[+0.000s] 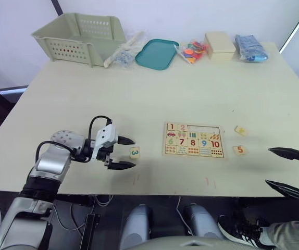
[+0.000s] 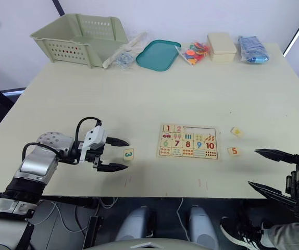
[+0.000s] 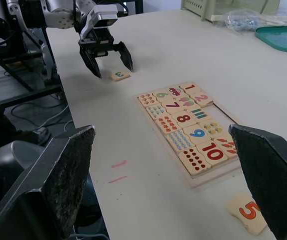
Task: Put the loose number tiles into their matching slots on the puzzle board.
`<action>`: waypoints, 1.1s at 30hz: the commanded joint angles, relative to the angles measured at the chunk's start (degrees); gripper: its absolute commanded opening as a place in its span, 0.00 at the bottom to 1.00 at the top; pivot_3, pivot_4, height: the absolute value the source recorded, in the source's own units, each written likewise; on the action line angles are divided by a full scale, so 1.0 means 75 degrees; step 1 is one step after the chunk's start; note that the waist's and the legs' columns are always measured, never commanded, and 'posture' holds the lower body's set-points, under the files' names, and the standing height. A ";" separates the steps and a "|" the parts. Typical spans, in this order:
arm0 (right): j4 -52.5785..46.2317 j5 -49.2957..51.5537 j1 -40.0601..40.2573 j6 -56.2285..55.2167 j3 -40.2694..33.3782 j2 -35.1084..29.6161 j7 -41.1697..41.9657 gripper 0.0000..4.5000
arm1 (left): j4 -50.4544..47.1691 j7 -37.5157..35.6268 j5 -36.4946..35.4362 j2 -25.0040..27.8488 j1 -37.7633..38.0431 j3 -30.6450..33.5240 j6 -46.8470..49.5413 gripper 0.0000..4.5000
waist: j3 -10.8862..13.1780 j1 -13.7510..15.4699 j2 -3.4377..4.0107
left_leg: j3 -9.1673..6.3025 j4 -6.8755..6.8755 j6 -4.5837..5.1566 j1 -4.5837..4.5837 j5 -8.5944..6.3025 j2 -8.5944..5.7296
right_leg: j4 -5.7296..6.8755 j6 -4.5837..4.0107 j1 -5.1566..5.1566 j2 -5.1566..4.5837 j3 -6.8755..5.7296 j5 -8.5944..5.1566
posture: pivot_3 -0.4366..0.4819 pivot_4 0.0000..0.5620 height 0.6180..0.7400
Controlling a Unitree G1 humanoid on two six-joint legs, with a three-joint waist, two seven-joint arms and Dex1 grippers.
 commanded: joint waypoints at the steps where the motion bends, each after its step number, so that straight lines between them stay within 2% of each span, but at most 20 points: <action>1: -0.0196 0.0139 0.0046 -0.0046 -0.0231 0.0051 -0.0053 1.00 | 0.0219 -0.0267 -0.0138 0.0047 -0.0213 0.0164 -0.0205 0.99 | 0.0000 0.0000 0.0000 | 0.0000 0.0000 0.0000 0.0000 0.0000 0.0000 | 0.0000 0.0000 0.0000 0.0000 0.0000 0.0000 | 0.48 0.27 1.00; 11: -0.0253 0.0057 0.0161 -0.0158 -0.0227 0.0232 -0.0153 1.00 | 0.1260 -0.0597 0.0228 -0.0210 -0.0750 -0.0114 -0.0917 0.99 | 0.0000 0.0004 0.0000 | 0.0003 0.0001 0.0000 -0.0002 0.0000 -0.0001 | -0.0001 0.0000 0.0000 0.0001 -0.0001 0.0000 | 0.48 0.27 1.00; 33: -0.0388 0.0000 0.0251 -0.0179 -0.0136 0.0277 -0.0330 1.00 | 0.1820 -0.1232 0.0338 -0.0351 -0.1173 -0.0258 -0.1336 0.99 | 0.0000 0.0003 -0.0001 | 0.0002 0.0003 0.0000 -0.0003 0.0000 -0.0002 | 0.0000 0.0000 0.0000 0.0002 -0.0001 0.0000 | 0.48 0.27 1.00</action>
